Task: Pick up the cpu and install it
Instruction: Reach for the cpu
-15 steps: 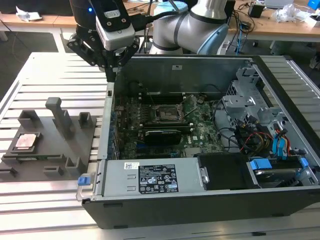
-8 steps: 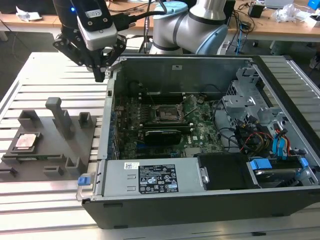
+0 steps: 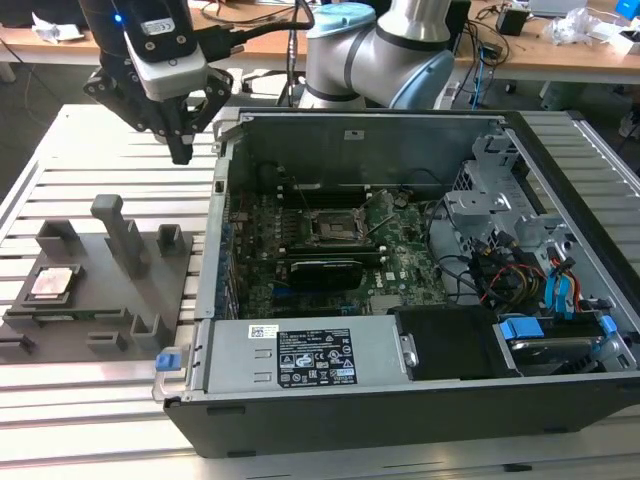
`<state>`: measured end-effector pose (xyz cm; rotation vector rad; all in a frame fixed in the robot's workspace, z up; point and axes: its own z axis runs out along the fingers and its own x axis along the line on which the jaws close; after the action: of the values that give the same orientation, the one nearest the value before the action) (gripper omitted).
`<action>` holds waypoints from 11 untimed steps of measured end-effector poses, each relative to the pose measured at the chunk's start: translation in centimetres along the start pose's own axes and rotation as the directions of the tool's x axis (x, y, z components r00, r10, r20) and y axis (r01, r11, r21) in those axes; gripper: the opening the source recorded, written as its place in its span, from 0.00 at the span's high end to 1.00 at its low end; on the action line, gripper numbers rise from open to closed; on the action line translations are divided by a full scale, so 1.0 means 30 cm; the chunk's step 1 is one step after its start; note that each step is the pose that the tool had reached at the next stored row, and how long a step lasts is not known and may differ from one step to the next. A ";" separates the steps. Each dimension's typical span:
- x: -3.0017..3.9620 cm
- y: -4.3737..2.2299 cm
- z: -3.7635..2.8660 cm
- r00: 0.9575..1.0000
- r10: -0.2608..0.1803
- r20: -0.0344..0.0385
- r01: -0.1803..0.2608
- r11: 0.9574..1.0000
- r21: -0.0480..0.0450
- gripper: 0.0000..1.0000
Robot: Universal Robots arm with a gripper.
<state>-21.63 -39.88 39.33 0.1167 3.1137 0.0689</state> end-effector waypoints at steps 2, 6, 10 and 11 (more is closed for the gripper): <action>0.009 -0.001 0.000 1.000 0.000 0.000 0.000 1.000 0.000 0.89; 0.029 -0.002 -0.001 1.000 0.000 0.000 0.000 1.000 0.000 0.89; 0.050 -0.004 -0.001 1.000 0.000 0.000 0.000 1.000 0.000 0.89; 0.056 -0.004 -0.002 1.000 0.000 0.000 0.000 1.000 0.000 0.89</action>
<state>-23.32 -39.89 39.33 0.1167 3.1137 0.0689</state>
